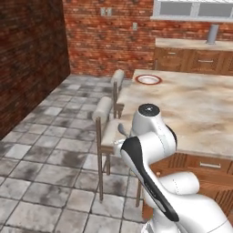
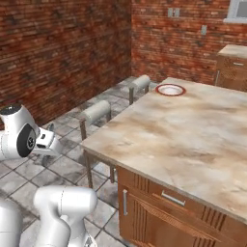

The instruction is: Take the fork and place it on the left side of the plate. Then take the spoon and place it on the right side of the plate. Make sure they're directly next to the plate.

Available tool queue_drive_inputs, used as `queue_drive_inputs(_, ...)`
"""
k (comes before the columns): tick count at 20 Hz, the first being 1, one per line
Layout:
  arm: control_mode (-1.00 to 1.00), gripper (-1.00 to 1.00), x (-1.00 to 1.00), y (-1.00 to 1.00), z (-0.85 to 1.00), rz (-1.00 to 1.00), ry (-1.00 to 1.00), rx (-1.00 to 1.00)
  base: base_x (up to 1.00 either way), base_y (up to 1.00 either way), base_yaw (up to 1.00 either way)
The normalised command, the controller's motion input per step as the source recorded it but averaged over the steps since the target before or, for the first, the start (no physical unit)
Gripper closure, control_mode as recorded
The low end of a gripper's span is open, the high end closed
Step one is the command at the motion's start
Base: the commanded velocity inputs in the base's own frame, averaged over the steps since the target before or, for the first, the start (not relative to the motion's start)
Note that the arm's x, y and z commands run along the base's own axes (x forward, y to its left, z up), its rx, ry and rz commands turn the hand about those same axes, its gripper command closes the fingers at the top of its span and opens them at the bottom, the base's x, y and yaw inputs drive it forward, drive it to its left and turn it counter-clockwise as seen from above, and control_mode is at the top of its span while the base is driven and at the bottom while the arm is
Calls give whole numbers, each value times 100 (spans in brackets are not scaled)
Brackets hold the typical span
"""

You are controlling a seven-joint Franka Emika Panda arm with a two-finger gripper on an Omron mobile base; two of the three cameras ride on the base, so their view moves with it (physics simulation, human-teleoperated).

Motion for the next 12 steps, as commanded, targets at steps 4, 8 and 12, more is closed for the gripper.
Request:
queue_drive_inputs(4, 100, 100, 0, 0, 0, 0, 0, 0, 0, 100, -30)
queue_drive_inputs(8, 100, 100, 0, 0, 0, 0, 0, 0, 2, 100, -36)
queue_drive_inputs(12, 100, 100, 0, 0, 0, 0, 0, 0, 9, 89, -42)
